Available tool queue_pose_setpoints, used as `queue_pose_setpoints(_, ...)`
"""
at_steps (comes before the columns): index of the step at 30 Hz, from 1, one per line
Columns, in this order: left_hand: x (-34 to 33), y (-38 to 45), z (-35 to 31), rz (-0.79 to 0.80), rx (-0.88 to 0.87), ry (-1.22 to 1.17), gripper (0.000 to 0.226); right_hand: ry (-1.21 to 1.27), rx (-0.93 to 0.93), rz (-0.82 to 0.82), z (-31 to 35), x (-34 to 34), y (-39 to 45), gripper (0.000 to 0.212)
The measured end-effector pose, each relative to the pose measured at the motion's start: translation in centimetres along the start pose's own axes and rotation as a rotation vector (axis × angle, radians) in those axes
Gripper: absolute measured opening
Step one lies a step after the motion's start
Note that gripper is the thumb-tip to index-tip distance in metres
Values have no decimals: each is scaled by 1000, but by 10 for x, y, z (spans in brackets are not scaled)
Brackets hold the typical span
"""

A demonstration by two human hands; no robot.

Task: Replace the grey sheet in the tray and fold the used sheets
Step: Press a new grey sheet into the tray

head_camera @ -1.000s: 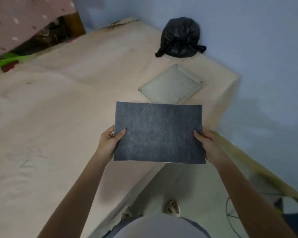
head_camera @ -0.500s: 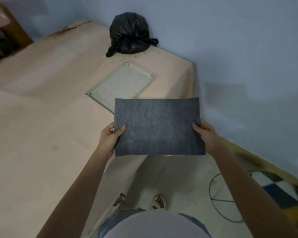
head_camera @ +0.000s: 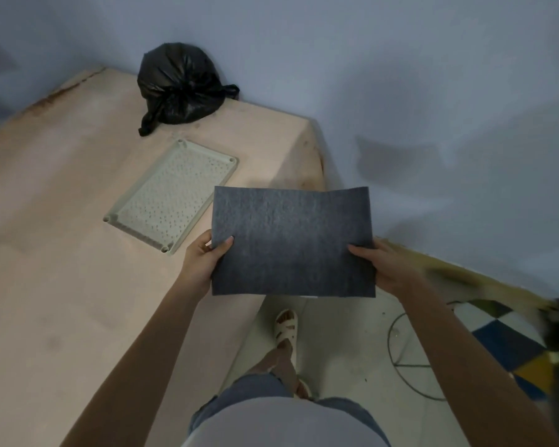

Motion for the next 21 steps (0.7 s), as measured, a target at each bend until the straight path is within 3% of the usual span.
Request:
queue_pose_setpoints(4, -14, 27, -6, 30, -11, 8, 21, -15, 11, -26, 17, 8, 27, 28)
queue_pose_setpoints(8, -19, 66, -13, 31, -8, -52, 29, -15, 33, -33, 45, 2, 63, 41)
queue_pose_setpoints(15, -19, 122, -37, 16, -59, -135, 19, -82, 59, 29, 95, -25, 127, 36)
queue_pose_setpoints(21, -6, 146, -46, -88, -8, -164, 18, -143, 23, 81, 114, -50, 169, 28)
Point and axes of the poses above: each hand's wrist, its own y-axis towards the middle knuckle, its own x-axis out of the back of the hand, z = x × y, the point moved 3 cm from there along y, towards the middle knuckle, and after that the axes turned 15 degrees about y, right-handed, at the moved point
